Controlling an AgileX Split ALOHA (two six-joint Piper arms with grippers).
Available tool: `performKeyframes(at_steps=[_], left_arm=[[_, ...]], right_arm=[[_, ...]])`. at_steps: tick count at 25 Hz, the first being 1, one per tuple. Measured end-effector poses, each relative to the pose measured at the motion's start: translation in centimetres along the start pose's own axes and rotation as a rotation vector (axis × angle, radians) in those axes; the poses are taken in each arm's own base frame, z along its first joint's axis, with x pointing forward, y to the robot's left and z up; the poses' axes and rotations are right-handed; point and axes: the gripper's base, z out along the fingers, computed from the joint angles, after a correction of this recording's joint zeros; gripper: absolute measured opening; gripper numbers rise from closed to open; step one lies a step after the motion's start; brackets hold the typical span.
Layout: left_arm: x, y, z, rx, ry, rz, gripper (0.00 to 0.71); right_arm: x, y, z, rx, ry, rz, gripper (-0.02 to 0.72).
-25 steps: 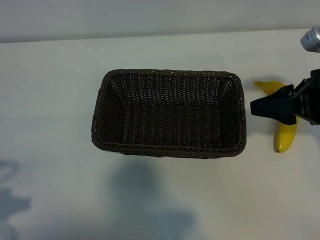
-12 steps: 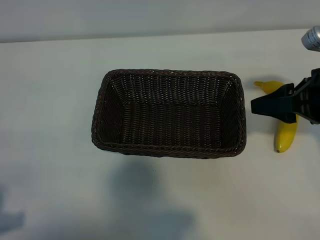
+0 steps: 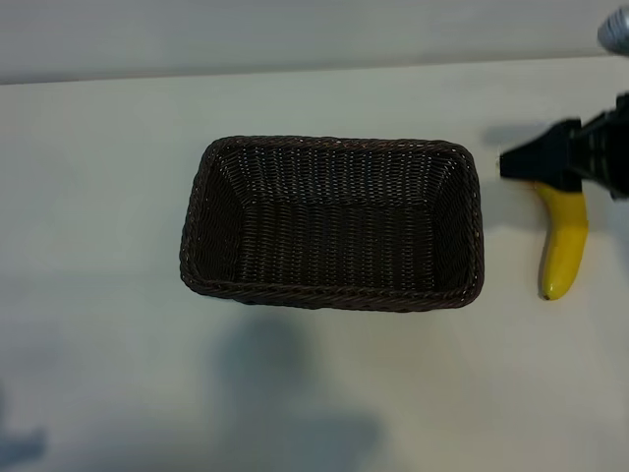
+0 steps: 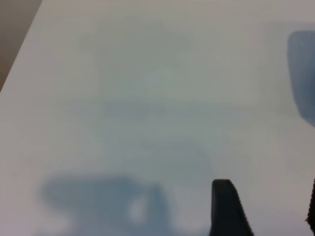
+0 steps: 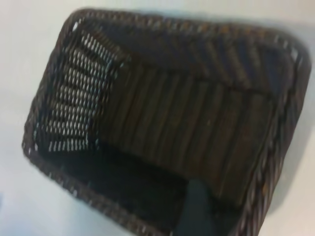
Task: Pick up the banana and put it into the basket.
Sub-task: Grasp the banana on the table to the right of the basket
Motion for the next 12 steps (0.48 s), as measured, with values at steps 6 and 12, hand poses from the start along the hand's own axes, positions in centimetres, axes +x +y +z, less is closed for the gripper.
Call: performKeyframes(at_steps=[6, 12], left_arm=[[0.0, 0.0, 0.0, 0.000, 0.001, 0.002, 0.434], [0.0, 0.0, 0.0, 0.001, 0.001, 0.002, 0.434]], right_arm=[[-2.8, -1.2, 1.8, 0.028, 0.044, 0.002, 0.594], [-4.6, -2.9, 2.5, 0.159, 0.194, 0.049, 0.594]])
